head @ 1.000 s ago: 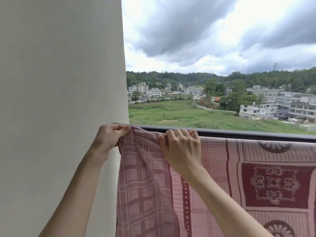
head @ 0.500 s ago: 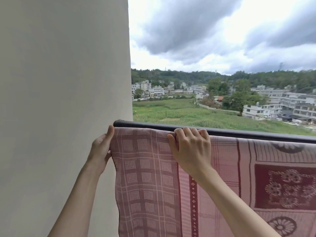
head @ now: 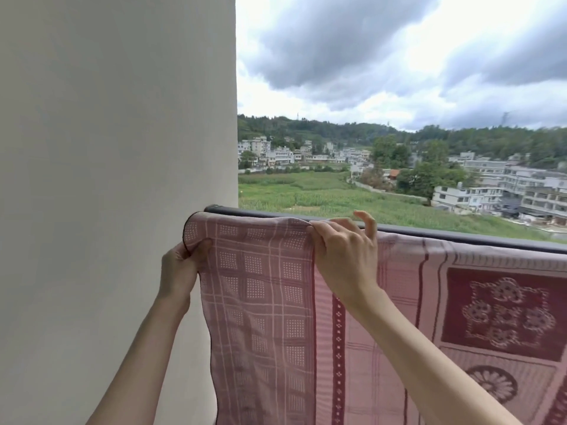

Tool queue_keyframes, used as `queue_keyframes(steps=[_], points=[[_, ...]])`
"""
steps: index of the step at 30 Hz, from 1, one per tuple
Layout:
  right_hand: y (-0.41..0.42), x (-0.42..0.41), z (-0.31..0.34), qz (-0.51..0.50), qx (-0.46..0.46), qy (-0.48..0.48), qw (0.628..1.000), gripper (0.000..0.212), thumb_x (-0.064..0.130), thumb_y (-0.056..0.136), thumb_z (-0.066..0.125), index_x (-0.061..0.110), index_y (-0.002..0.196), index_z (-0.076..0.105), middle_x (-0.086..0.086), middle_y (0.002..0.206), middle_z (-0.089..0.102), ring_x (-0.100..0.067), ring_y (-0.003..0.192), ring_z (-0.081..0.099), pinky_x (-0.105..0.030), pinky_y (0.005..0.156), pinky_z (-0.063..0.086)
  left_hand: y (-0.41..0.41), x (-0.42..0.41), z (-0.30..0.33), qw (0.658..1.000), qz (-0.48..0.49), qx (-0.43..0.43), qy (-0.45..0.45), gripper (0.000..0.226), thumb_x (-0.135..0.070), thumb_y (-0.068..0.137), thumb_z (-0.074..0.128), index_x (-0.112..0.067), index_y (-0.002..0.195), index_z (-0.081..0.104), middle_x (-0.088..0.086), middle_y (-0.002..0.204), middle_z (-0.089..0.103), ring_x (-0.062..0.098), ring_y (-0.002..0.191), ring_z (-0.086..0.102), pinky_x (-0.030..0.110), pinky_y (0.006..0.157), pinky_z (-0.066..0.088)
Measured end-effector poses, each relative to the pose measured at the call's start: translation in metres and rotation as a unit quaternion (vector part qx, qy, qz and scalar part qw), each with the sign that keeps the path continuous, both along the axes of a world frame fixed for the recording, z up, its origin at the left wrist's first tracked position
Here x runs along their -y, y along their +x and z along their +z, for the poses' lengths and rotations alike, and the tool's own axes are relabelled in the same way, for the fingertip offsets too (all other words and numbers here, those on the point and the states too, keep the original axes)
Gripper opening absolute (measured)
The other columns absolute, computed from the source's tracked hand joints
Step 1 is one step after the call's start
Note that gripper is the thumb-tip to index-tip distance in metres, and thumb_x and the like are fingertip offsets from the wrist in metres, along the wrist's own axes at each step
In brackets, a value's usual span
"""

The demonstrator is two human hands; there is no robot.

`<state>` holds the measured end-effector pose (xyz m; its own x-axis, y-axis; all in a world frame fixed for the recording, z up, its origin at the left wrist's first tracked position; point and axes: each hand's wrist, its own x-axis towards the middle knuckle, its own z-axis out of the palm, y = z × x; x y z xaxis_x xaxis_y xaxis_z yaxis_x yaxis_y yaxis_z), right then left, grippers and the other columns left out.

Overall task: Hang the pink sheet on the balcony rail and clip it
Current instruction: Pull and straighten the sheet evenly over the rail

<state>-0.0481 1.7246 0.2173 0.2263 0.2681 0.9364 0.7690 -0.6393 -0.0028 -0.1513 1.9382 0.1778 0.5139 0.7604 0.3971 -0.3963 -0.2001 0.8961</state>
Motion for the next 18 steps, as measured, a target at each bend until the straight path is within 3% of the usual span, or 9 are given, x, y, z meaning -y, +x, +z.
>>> queue_keyframes(steps=[2,4,6,8,10,12,15,18], points=[[-0.005,-0.004,-0.015,0.02,0.002,0.016,1.0,0.032,0.03,0.092,0.045,0.014,0.103,0.071,-0.003,0.107,0.072,-0.022,0.105,0.065,-0.042,0.105,0.026,-0.001,0.01,-0.017,0.999,-0.023,-0.004,-0.029,0.011,-0.018,0.089,0.057,-0.014,0.089,0.067,0.004,0.087,0.068,0.019,0.078,0.063,0.035,0.074,0.051],[-0.01,-0.002,-0.036,0.038,0.019,-0.009,0.999,0.036,0.027,0.093,0.048,0.012,0.124,0.06,-0.008,0.133,0.056,-0.026,0.129,0.046,-0.047,0.111,0.023,-0.005,0.02,-0.048,0.997,-0.055,-0.034,-0.042,0.019,-0.029,0.088,0.057,-0.014,0.091,0.068,0.007,0.092,0.071,0.02,0.081,0.065,0.038,0.076,0.053],[-0.013,0.007,-0.063,0.051,0.02,-0.057,0.997,0.041,0.024,0.094,0.048,0.014,0.133,0.051,-0.01,0.146,0.039,-0.026,0.14,0.028,-0.05,0.114,0.019,-0.012,0.031,-0.082,0.994,-0.076,-0.067,-0.047,0.026,-0.036,0.084,0.062,-0.014,0.096,0.068,0.008,0.097,0.07,0.022,0.085,0.065,0.04,0.081,0.052],[-0.011,0.021,-0.098,0.044,-0.008,-0.1,0.994,0.043,0.025,0.094,0.049,0.016,0.135,0.048,-0.011,0.15,0.031,-0.027,0.141,0.024,-0.052,0.114,0.02,-0.019,0.04,-0.113,0.989,-0.095,-0.101,-0.045,0.03,-0.04,0.074,0.072,-0.015,0.091,0.069,0.008,0.091,0.068,0.02,0.081,0.062,0.038,0.079,0.048],[-0.008,0.037,-0.138,0.016,-0.056,-0.161,0.985,0.048,0.03,0.092,0.051,0.017,0.138,0.043,-0.012,0.152,0.026,-0.03,0.141,0.024,-0.053,0.113,0.022,-0.025,0.05,-0.139,0.983,-0.116,-0.133,-0.043,0.02,-0.026,0.076,0.073,-0.01,0.088,0.068,0.007,0.084,0.066,0.018,0.078,0.059,0.032,0.076,0.047],[-0.008,0.052,-0.177,-0.011,-0.118,-0.224,0.967,0.053,0.038,0.092,0.043,0.019,0.141,0.036,-0.012,0.153,0.024,-0.03,0.142,0.02,-0.053,0.112,0.02,-0.028,0.058,-0.163,0.975,-0.139,-0.167,-0.04,0.007,-0.009,0.08,0.068,-0.009,0.087,0.068,0.002,0.079,0.069,0.015,0.077,0.062,0.025,0.074,0.048],[-0.014,0.069,-0.22,-0.051,-0.2,-0.281,0.937,0.056,0.046,0.091,0.032,0.02,0.141,0.037,-0.011,0.152,0.027,-0.027,0.142,0.018,-0.051,0.111,0.015,-0.03,0.07,-0.191,0.959,-0.17,-0.224,-0.039,0.012,-0.009,0.076,0.072,-0.013,0.084,0.065,-0.006,0.07,0.067,0.009,0.067,0.062,0.015,0.062,0.048],[-0.02,0.081,-0.253,-0.059,-0.273,-0.31,0.909,0.058,0.048,0.091,0.026,0.018,0.14,0.038,-0.013,0.15,0.032,-0.03,0.139,0.027,-0.054,0.112,0.022,-0.029,0.076,-0.223,0.95,-0.134,-0.279,-0.029,0.014,-0.016,0.076,0.073,-0.006,0.081,0.063,0.002,0.073,0.064,0.013,0.067,0.058,0.024,0.061,0.047]])
